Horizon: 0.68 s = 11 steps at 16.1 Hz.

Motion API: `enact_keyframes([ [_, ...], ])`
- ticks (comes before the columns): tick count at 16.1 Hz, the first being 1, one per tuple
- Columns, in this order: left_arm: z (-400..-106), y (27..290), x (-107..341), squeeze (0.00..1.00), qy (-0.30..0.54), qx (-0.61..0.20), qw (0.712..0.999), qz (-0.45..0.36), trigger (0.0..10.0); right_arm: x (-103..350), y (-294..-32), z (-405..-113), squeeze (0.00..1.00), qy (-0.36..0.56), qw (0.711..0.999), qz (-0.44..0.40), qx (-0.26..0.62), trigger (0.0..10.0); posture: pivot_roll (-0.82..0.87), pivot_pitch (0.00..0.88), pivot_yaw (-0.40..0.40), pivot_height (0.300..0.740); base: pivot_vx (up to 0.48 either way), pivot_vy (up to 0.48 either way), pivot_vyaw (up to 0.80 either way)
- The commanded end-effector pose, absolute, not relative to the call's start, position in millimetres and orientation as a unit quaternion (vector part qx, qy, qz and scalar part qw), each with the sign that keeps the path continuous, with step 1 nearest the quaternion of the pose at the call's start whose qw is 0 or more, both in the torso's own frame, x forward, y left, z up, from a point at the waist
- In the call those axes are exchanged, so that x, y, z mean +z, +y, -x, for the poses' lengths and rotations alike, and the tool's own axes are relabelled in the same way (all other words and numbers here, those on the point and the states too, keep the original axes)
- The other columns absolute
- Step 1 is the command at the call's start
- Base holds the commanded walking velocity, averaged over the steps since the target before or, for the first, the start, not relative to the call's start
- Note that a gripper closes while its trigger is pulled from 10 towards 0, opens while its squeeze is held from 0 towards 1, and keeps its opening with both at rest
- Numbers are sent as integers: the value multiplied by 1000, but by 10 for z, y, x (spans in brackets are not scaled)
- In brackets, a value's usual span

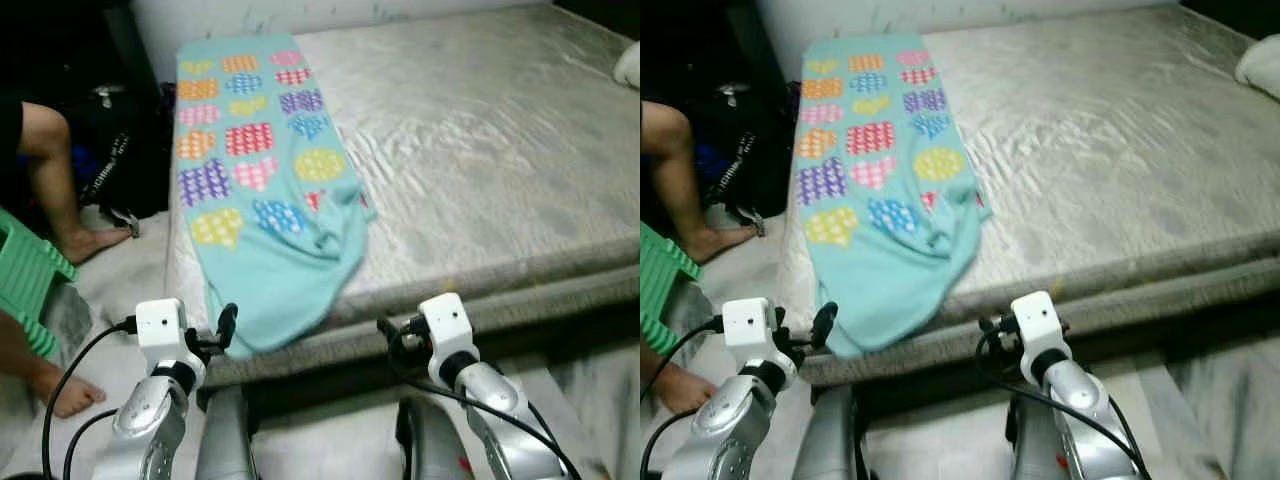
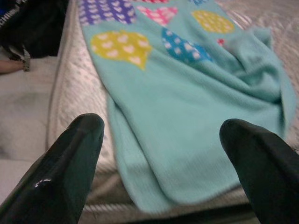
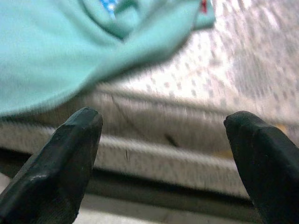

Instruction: Clean up the room

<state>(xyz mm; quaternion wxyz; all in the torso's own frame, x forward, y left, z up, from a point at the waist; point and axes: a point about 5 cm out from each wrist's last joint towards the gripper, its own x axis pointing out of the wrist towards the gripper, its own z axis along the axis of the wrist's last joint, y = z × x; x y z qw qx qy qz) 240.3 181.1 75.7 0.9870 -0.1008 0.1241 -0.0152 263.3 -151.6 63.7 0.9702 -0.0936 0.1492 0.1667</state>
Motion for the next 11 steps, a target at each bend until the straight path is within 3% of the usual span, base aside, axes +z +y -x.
enact_keyframes([
  [1,-2412,1844,773,0,118,-11,988,95,10000,692,-1466,-2673,0,133,970,94,179,10000,-103,32,35,553,330,0,0],
  [5,-2416,1843,772,0,118,-11,988,94,10000,708,-1458,-2694,0,123,971,96,184,10000,-103,33,35,553,330,0,0],
  [11,-2419,1790,708,0,147,-1,985,95,10000,699,-1459,-2680,0,116,969,103,190,10000,-104,35,37,553,0,0,0],
])
